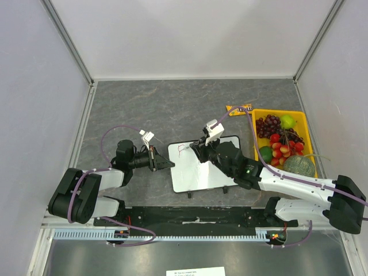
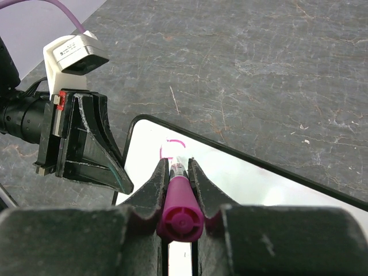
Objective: Write a sentence on the whiteboard
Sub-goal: Write on the whiteboard with the whiteboard.
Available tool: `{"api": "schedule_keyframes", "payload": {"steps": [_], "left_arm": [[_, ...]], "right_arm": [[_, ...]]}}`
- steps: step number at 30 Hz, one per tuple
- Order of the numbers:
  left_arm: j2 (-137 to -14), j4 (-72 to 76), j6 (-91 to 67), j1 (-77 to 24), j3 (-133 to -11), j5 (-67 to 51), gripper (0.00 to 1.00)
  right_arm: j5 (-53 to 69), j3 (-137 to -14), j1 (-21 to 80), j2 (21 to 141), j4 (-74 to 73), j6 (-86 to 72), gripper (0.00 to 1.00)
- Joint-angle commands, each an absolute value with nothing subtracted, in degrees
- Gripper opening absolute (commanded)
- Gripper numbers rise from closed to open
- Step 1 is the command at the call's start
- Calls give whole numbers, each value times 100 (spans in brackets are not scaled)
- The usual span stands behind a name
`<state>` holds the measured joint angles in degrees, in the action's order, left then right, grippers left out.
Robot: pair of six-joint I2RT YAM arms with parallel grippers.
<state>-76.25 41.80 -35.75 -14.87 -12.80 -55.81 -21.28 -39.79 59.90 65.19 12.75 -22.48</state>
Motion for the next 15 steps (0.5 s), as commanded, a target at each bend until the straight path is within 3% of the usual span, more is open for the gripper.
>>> {"api": "schedule_keyframes", "payload": {"steps": [1, 15], "left_arm": [[-7682, 3955, -3217, -1512, -1362, -5291, 2], [-7691, 3937, -3199, -1521, -1380, -5274, 2]], "right_arm": [[-2479, -3937, 5959, 6399, 1019, -2153, 0], [-2356, -3876, 5959, 5862, 941, -2188, 0]]}}
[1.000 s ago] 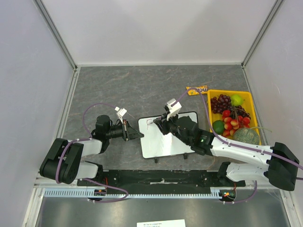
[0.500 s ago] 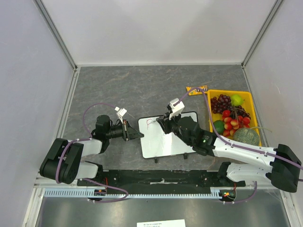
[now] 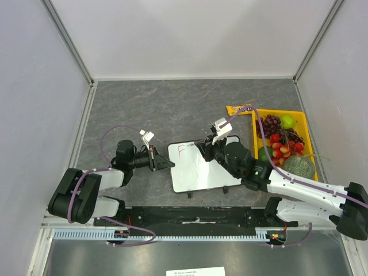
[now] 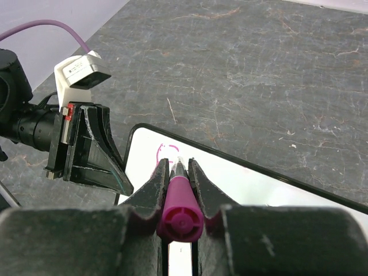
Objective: Write a sentence on the whiteboard
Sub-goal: Write on the whiteboard with the whiteboard.
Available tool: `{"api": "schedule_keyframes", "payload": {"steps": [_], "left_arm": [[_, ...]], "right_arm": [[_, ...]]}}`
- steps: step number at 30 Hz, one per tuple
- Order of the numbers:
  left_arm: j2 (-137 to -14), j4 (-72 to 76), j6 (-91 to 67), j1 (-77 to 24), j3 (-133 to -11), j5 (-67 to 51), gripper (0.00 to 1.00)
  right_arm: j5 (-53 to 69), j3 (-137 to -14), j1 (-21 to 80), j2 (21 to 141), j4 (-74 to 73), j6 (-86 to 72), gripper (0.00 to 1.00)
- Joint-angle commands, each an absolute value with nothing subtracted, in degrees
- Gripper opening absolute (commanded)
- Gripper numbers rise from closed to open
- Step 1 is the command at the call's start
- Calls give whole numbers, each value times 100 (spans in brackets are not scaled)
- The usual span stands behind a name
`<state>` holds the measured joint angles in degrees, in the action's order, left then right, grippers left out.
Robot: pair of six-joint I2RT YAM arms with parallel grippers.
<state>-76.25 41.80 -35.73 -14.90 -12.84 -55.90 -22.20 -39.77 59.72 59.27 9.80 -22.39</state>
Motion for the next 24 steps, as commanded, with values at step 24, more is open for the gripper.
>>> {"api": "schedule_keyframes", "payload": {"steps": [24], "left_arm": [[-7682, 3946, -3208, -1521, -1380, -5273, 2]], "right_arm": [[-2162, -3683, 5959, 6038, 993, -2268, 0]]}}
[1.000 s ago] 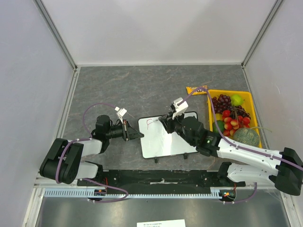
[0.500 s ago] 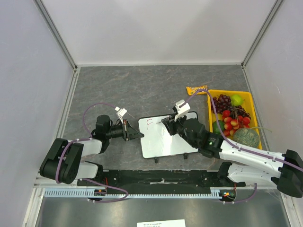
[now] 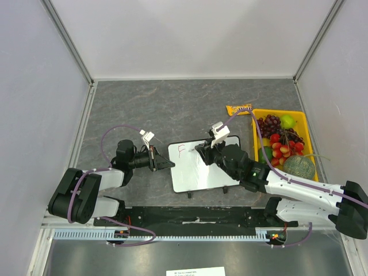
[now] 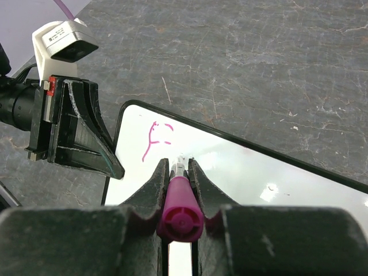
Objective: Write a sentence on the whiteboard
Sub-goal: Write on the whiteboard with the whiteboard.
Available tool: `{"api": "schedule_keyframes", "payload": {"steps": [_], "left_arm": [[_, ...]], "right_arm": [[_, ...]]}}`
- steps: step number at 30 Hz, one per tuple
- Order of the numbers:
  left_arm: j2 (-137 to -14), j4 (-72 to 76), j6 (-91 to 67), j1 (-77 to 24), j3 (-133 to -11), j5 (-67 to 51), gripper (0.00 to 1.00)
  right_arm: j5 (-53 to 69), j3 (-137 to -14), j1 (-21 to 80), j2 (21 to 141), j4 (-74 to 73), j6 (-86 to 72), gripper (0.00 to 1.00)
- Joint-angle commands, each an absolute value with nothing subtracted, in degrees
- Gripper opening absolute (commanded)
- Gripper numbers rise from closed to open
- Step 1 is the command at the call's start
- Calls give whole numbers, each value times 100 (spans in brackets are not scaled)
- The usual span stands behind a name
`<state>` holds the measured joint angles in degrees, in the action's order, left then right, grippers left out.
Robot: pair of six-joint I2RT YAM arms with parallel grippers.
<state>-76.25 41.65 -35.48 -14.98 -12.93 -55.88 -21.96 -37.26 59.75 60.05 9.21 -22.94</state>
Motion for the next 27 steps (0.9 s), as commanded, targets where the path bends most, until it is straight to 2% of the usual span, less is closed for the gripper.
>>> {"api": "schedule_keyframes", "payload": {"steps": [1, 13, 27], "left_arm": [[-7699, 3938, -3208, -1521, -1380, -5273, 2], [-7699, 3937, -3199, -1521, -1380, -5265, 2], [-7682, 3929, -3199, -1529, -1380, -5256, 2]], "right_arm": [[-2136, -3674, 5959, 6038, 1002, -2268, 0], [-1934, -3490, 5959, 5880, 791, -2364, 0], [-2522, -3533, 5959, 5809, 932, -2303, 0]]}}
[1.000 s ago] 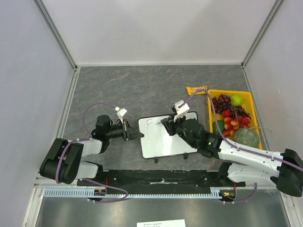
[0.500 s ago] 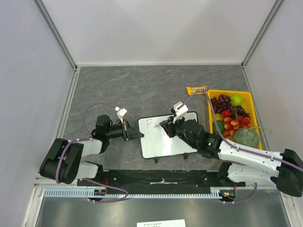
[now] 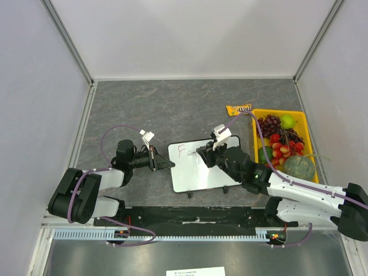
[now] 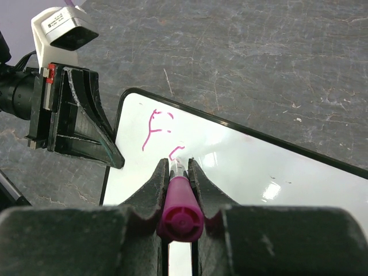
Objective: Write a sentence on the whiteboard
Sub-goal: Write on the whiteboard with the whiteboard.
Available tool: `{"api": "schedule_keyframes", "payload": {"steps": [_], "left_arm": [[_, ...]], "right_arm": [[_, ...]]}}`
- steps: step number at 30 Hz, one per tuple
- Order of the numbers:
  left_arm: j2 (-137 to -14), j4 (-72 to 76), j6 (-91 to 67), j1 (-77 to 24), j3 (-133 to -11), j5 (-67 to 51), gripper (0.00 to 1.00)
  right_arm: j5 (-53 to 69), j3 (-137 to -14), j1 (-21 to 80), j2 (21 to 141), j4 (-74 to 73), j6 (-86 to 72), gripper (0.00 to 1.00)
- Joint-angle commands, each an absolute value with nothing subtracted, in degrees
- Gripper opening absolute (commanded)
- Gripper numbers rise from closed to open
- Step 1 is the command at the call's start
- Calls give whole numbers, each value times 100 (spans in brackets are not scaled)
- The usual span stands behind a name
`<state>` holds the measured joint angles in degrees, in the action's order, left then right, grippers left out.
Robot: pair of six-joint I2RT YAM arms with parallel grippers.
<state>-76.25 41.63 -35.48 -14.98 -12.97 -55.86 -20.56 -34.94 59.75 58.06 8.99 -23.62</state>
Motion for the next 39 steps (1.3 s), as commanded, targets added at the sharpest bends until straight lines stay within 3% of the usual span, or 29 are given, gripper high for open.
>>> {"api": "schedule_keyframes", "payload": {"steps": [1, 39], "left_arm": [[-7690, 3929, -3191, -1521, -1380, -5256, 2], [-7699, 3911, -3182, -1538, -1389, -5256, 2]], "right_arm": [[-2557, -3559, 5959, 5810, 958, -2285, 0], [-2470, -3437, 5959, 5766, 870, -2329, 0]]}}
